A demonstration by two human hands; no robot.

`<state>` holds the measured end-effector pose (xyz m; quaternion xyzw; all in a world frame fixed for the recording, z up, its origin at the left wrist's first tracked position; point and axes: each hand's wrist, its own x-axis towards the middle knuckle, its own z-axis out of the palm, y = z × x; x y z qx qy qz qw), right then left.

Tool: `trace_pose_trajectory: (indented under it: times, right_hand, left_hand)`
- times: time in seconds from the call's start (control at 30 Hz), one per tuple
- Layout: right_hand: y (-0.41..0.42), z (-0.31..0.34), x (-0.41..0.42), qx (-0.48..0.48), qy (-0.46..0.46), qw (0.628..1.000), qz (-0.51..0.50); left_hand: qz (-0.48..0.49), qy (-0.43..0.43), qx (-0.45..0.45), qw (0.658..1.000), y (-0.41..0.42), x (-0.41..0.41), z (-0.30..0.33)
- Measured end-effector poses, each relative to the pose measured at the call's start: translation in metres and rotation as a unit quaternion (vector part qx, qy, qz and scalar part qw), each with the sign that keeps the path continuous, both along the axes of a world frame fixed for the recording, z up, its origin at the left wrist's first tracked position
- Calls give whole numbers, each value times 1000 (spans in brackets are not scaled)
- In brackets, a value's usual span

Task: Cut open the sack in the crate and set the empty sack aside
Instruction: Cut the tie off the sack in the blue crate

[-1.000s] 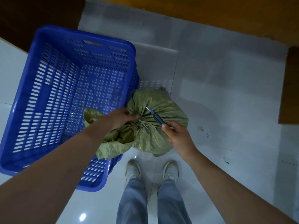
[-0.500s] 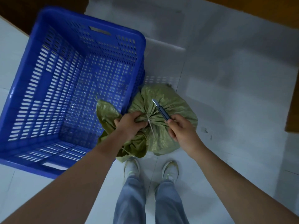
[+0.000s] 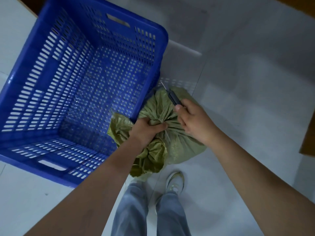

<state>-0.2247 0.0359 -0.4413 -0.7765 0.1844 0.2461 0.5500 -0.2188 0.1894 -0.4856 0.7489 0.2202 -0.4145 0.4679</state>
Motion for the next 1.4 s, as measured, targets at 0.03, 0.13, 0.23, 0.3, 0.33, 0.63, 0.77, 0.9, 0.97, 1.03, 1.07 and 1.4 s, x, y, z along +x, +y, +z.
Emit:
trace_pose_trajectory:
  times: [0.03, 0.13, 0.23, 0.3, 0.33, 0.63, 0.77, 0.9, 0.97, 1.03, 1.07, 1.4]
  right_hand:
    - [0, 0, 1, 16, 12, 1000, -1]
    - [0, 4, -2, 42, 50, 998, 14]
    - [-3, 5, -7, 51, 85, 994, 46]
    - [-6, 7, -7, 36, 100, 991, 85]
    - [-8, 9, -6, 16, 104, 989, 105]
    - [-3, 6, 14, -106, 25, 982, 152]
    - [4, -3, 18, -76, 11, 980, 185]
    - [2, -6, 15, -72, 56, 972, 217]
    - [0, -5, 16, -60, 67, 971, 220]
    - [-4, -5, 17, -44, 85, 970, 224]
    - [-6, -6, 19, -36, 94, 969, 225]
    - [-21, -9, 30, -16, 129, 950, 283]
  left_hand:
    - [-8, -7, 0, 1000, 0, 0, 1]
    - [-23, -25, -3, 999, 3, -2, 4]
    - [-43, -51, 1, 998, 8, -5, 4]
    - [-55, -65, -4, 996, 11, -7, 4]
    - [-61, -72, -11, 995, 12, -8, 4]
    - [11, -93, -106, 990, 14, -24, -6]
    - [99, -51, -158, 981, 11, -23, 3]
    - [141, -32, -199, 969, 12, -21, 5]
    - [148, -28, -196, 969, 13, -20, 4]
    - [146, -24, -188, 971, 12, -19, 3]
    - [147, -23, -185, 971, 12, -19, 2]
    - [114, -47, -161, 979, 10, -17, 0]
